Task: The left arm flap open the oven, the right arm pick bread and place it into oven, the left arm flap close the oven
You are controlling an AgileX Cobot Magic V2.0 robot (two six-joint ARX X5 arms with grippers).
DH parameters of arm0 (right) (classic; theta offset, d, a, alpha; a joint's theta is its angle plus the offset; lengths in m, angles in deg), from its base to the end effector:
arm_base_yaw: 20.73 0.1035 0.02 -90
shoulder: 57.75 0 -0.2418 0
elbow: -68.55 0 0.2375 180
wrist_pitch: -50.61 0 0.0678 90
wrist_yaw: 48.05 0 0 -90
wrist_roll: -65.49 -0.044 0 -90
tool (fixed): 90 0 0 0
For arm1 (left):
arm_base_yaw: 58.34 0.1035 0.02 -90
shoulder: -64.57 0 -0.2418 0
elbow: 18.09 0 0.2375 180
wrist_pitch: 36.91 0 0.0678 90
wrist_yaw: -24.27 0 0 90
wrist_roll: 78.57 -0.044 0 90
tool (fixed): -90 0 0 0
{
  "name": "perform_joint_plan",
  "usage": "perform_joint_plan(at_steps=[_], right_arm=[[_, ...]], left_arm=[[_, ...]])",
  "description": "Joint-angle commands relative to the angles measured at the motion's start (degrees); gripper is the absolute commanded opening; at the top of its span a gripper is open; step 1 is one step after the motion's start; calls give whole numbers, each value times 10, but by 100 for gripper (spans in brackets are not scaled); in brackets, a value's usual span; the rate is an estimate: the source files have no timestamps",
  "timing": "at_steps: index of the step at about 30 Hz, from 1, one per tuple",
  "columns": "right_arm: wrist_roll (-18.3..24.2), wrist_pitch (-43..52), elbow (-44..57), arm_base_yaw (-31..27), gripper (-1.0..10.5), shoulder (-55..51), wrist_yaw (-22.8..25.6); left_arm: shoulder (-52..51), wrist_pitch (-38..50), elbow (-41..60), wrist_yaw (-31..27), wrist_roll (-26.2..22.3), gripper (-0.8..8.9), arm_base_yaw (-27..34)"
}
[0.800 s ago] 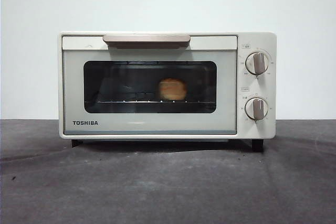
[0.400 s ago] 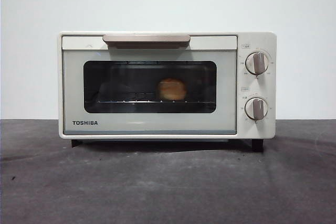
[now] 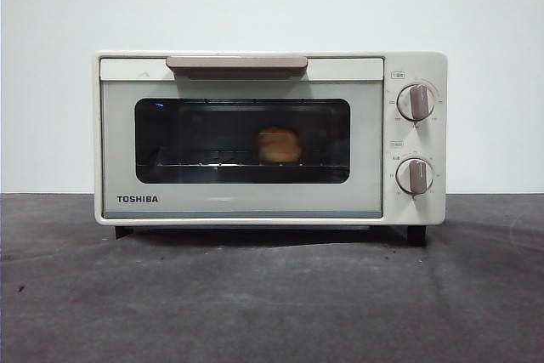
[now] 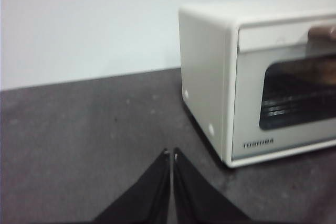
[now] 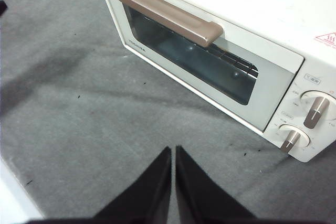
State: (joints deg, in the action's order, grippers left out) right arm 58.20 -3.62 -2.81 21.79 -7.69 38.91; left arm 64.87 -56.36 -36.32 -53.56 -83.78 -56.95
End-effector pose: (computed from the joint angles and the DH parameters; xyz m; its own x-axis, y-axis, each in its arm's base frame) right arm 0.1310 0.1233 0.3144 0.5819 0.6056 -0.5428 -0.6511 0.7468 0.1351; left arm 0.1151 -0.0065 0.1749 0.9820 -0.1870 -0.0259 0.1886 0.9784 0.0852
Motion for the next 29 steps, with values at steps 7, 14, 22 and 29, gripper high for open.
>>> perform_joint_plan(at_steps=[7,14,22,29], right_arm=[[-2,6,-2,3,8,4,1],[-2,6,-2,3,8,4,1],[-2,6,-2,3,8,4,1],[-2,6,-2,3,9,4,1]], left_arm=[[-1,-36,29,-1,-5,19,2],[-1,-50,29,-1,3,20,1],[-1,-50,29,-1,3,20,1],[-1,-50,29,-1,3,19,1]])
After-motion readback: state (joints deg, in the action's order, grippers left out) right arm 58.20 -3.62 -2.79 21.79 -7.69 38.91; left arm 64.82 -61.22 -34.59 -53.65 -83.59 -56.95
